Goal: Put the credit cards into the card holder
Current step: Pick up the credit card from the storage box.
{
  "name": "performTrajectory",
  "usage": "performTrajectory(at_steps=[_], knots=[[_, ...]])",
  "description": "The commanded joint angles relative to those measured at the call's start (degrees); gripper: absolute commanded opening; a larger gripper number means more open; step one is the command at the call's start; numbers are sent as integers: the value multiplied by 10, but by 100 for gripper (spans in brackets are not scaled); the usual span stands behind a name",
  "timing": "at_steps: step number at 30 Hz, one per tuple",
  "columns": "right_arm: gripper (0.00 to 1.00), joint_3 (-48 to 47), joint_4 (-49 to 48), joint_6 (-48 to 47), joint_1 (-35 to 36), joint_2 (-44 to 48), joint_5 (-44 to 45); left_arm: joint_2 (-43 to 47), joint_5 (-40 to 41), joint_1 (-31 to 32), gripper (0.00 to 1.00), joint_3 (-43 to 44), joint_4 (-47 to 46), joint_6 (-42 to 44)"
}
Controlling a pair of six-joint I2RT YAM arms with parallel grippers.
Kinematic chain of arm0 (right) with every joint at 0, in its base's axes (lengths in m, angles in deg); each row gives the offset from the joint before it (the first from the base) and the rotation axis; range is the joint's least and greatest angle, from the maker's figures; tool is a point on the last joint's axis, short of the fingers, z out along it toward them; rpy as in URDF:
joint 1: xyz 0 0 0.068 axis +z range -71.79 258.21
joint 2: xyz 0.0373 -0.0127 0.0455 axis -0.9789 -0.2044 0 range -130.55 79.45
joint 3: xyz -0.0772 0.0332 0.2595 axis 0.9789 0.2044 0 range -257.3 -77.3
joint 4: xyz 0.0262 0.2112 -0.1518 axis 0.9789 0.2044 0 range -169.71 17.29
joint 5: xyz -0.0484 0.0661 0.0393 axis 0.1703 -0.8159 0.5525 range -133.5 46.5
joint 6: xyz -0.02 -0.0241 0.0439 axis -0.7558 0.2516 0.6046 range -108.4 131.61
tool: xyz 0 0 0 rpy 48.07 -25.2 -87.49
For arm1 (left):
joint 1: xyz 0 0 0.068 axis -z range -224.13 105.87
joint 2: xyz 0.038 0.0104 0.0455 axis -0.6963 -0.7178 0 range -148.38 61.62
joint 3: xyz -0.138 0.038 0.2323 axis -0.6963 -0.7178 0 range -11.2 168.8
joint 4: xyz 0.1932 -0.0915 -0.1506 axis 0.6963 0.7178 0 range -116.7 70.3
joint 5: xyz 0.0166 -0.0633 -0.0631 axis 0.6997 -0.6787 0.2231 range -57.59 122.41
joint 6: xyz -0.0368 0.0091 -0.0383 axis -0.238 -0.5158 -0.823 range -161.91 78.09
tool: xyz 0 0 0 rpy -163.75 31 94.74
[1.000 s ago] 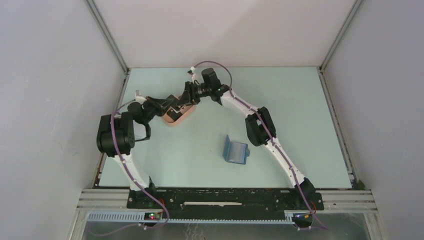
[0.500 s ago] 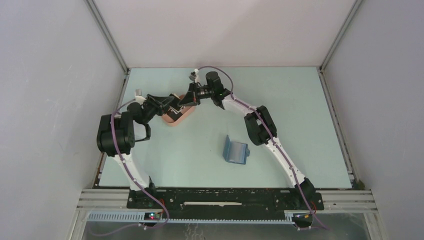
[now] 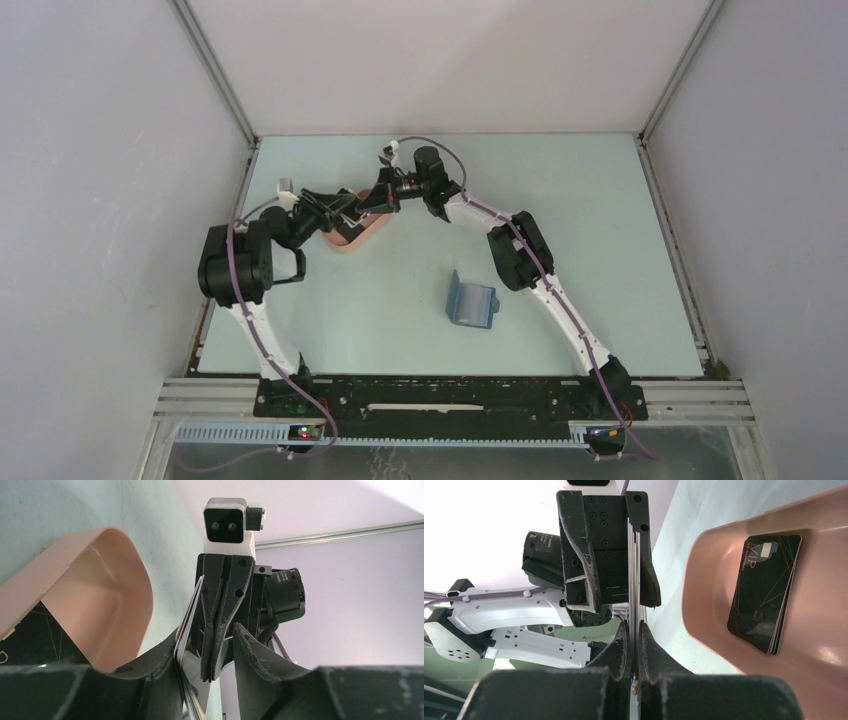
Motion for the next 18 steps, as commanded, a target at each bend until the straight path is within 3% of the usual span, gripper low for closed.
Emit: performTrajectory(at_steps=[1,4,9,11,18], knots=[[0,2,-27,23,4,12,-5,-1,-25,7,40,15,-46,-10],[2,2,-18,17,4,10,-4,0,-22,7,30,17,-45,-14],[33,-5,2,-10,-3,13,-3,0,-5,-1,7,21,-16,-1],[41,-11,21,-31,-9,15,-3,5,3,-7,5,23,22,22],[58,-57,119,-160,-25,16,-7,74,68,-10,3,42,302,197]])
